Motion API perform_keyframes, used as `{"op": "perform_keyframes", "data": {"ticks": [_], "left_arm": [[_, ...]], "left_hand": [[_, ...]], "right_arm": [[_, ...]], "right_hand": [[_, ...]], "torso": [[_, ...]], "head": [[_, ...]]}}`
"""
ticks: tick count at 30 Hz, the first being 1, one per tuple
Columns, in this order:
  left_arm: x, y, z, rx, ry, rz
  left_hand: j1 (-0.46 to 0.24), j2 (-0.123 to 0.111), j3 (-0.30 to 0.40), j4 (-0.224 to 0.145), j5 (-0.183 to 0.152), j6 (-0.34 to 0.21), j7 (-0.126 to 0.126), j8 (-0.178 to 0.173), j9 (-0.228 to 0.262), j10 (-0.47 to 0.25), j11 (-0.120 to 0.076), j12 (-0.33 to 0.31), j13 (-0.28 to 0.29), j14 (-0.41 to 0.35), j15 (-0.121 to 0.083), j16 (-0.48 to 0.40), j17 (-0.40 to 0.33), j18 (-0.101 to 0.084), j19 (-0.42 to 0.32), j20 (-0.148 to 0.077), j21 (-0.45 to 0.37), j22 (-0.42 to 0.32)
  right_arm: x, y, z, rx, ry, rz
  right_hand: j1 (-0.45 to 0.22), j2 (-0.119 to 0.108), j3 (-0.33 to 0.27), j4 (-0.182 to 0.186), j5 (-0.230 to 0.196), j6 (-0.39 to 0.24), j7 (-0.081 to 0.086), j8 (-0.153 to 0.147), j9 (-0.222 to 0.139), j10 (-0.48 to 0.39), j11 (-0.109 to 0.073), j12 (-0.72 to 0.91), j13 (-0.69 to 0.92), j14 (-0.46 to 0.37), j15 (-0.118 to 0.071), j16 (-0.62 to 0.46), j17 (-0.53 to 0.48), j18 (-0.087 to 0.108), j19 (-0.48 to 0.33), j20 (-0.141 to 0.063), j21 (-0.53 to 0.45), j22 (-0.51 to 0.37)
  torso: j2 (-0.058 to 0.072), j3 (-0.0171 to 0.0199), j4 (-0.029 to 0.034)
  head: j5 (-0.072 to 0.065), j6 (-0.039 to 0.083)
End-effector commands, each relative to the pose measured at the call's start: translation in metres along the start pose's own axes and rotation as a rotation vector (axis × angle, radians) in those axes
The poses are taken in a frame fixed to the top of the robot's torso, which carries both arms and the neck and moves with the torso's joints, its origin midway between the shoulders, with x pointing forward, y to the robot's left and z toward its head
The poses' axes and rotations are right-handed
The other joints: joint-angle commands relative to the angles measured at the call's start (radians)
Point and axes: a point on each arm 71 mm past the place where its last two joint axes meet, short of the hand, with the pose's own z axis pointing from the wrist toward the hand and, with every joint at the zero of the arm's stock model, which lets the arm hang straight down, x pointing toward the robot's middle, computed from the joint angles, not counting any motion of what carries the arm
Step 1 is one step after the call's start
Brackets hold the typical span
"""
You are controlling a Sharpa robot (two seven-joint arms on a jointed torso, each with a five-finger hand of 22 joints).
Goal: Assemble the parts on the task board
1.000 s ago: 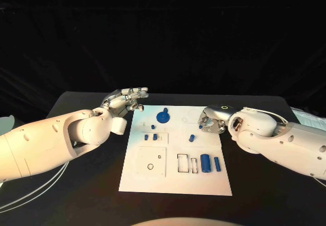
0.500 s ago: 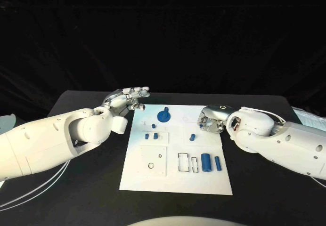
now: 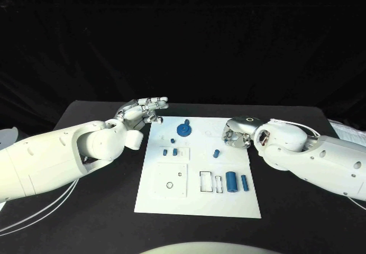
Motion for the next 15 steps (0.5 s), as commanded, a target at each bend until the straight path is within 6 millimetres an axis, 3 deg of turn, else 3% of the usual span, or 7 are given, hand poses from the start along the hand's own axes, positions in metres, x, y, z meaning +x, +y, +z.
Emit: {"op": "perform_keyframes", "data": {"ticks": [1, 15], "left_arm": [[0.002, 0.000, 0.000, -0.001, 0.021, -0.011], [0.002, 0.000, 0.000, -0.002, 0.020, -0.010]], "left_hand": [[-0.006, 0.007, -0.006, -0.001, 0.000, 0.001, -0.001, 0.006, -0.001, -0.004, 0.000, 0.003, 0.001, -0.007, -0.002, -0.003, -0.001, 0.019, -0.008, 0.000, -0.003, -0.001], [-0.004, 0.008, -0.008, -0.002, 0.000, 0.001, -0.001, 0.006, -0.001, -0.006, 0.001, 0.005, 0.001, -0.008, -0.002, -0.004, -0.004, 0.019, -0.008, 0.000, -0.004, -0.002]], "right_arm": [[0.009, 0.003, 0.000, -0.003, 0.037, -0.013], [-0.004, 0.003, -0.007, 0.003, -0.074, 0.011]], "right_hand": [[0.006, 0.015, 0.016, -0.004, -0.005, 0.010, 0.002, 0.005, 0.005, 0.012, 0.000, 0.004, 0.000, 0.059, 0.001, 0.004, 0.002, 0.004, 0.002, -0.003, 0.003, 0.003], [0.007, 0.021, 0.050, -0.020, -0.005, 0.013, 0.007, 0.001, 0.009, 0.023, 0.003, -0.003, -0.002, 0.059, 0.010, 0.007, 0.004, 0.003, 0.005, 0.005, 0.006, 0.008]], "torso": [[0.000, -0.0006, -0.0003], [-0.001, -0.0001, -0.0014]], "head": [[-0.001, 0.000], [-0.002, 0.002]]}}
